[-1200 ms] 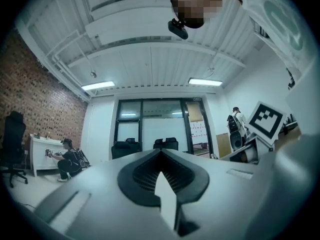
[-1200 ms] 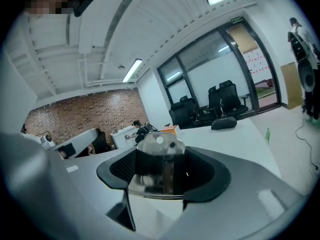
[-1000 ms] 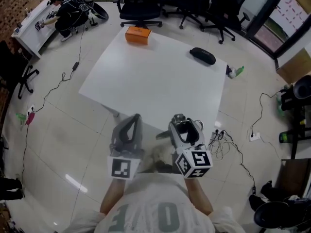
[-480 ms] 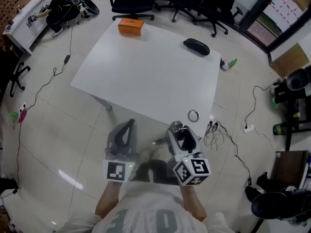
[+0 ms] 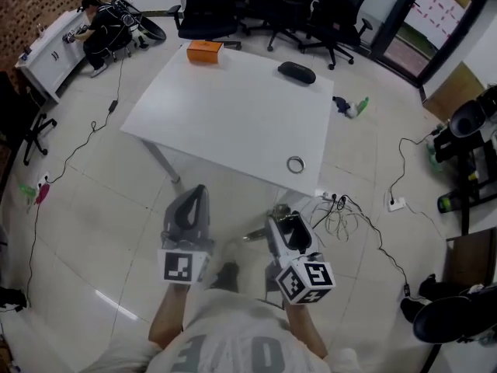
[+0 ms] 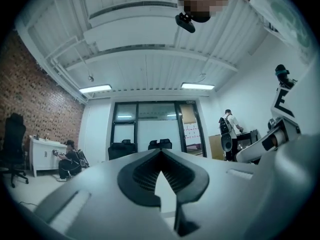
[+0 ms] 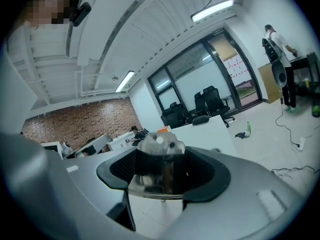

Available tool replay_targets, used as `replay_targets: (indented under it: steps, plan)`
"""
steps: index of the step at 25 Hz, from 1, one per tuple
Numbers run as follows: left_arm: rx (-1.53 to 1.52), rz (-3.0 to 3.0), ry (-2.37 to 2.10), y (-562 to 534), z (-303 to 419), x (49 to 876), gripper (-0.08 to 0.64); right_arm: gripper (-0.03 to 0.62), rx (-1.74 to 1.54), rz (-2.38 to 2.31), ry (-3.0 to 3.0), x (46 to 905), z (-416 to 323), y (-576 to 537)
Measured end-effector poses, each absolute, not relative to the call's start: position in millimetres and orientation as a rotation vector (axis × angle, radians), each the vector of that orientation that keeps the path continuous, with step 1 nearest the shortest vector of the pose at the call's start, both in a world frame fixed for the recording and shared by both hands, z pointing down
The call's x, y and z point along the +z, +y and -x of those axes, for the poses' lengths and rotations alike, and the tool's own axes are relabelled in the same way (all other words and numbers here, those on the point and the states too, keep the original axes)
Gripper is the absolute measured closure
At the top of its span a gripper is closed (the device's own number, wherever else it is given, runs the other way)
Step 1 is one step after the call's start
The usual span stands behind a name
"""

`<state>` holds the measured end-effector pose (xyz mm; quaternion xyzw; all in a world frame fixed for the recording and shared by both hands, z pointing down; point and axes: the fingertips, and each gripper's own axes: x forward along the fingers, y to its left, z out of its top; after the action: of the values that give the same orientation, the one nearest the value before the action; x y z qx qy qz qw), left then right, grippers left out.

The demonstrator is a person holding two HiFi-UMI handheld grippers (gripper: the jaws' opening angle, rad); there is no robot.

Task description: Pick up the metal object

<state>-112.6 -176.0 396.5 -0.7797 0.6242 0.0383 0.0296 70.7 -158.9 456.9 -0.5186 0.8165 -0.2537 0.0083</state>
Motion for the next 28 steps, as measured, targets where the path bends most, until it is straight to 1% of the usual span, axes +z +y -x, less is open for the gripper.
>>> replay_targets:
  steps: [7,12,19,22,28]
  plan:
    - [0.116,2.408,1.959,-32,57,405,0.558,0.291,-0.818,1.561,2.539,467,-120,-31]
    - [0.102,2.400,2.010,47,41,401,0.558,0.291,-0.817,1.528,2.571,454,-140,43]
    - [0.087,2.381,1.936,107,20,378,0.559,0.291,-0.734,1.496,2.589,416,-151,110]
    - [0.067,2.388,1.918,127,11,375,0.559,0.291,-0.725,1.478,2.578,414,-158,134]
    - [0.145,2.379,1.832,158,-1,355,0.558,0.291,-0.671,1.461,2.562,411,-165,161]
